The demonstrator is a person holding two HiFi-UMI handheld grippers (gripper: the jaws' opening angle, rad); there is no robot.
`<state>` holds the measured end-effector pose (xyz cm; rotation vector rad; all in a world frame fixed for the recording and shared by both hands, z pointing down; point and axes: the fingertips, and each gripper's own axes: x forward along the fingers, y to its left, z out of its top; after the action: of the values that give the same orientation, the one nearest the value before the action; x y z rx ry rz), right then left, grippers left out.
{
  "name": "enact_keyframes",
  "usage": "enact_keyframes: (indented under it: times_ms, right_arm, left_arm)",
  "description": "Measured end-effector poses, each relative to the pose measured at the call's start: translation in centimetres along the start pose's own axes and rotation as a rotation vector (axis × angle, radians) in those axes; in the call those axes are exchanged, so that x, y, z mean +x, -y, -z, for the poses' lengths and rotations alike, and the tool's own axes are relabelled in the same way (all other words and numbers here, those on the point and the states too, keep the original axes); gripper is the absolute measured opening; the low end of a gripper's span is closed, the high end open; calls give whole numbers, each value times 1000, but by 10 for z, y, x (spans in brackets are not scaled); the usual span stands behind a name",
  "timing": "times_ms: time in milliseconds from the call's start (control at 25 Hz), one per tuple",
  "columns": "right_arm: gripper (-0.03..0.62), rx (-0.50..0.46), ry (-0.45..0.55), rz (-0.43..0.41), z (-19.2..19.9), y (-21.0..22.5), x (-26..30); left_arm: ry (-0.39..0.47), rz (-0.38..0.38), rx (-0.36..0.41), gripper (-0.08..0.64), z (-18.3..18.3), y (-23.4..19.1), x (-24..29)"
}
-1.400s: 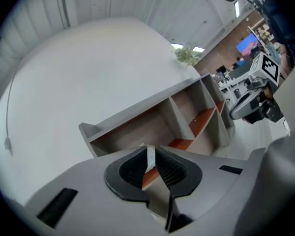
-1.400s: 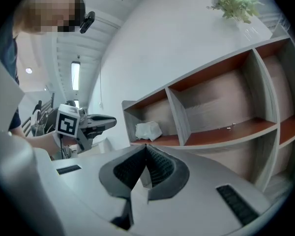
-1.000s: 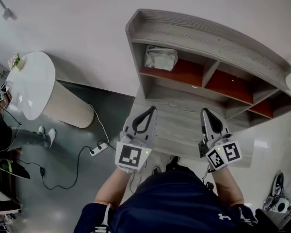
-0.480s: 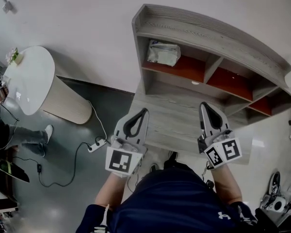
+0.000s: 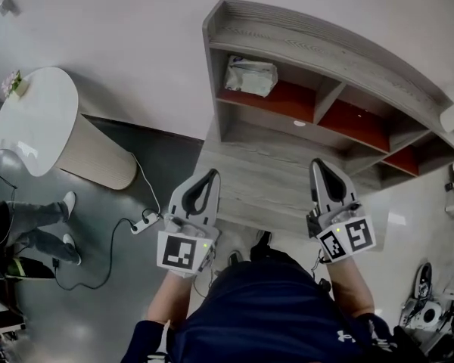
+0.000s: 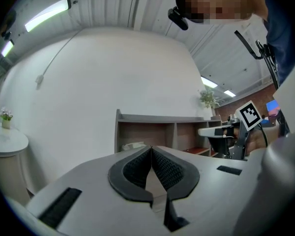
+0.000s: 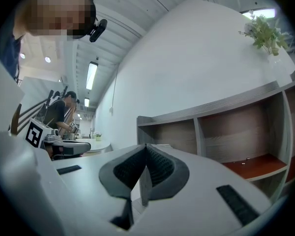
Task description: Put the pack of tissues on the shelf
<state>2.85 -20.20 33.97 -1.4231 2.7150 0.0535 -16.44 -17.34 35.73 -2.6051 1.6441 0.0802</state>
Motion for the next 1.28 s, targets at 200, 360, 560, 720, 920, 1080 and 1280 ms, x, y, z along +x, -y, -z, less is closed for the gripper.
enact_keyframes:
  times_ms: [200, 360, 560, 720, 920, 1080, 1280]
  right_arm:
    - [11, 11, 0, 11, 0, 4, -8]
    - [11, 23, 8, 12, -1, 6, -10]
    - [11, 50, 13, -3, 5, 3, -14]
    - [11, 62, 13, -2, 6, 6, -14]
    - [11, 78, 6, -5, 9, 7, -15]
    - [11, 82, 11, -9, 10, 9, -13]
    - [11, 91, 4, -13, 13, 10, -15]
  left_arm:
    - [4, 7, -10, 17, 0, 7, 1]
    - [-9, 20, 5, 17, 1, 11, 4]
    - [-14, 30, 20, 17, 4, 18, 8]
    - [-20, 29, 24, 17, 4, 18, 10]
    - [-30, 34, 29, 17, 7, 23, 9]
    - [-42, 39, 43, 17, 8, 24, 12]
    - [-44, 56, 55, 17, 10, 30, 15]
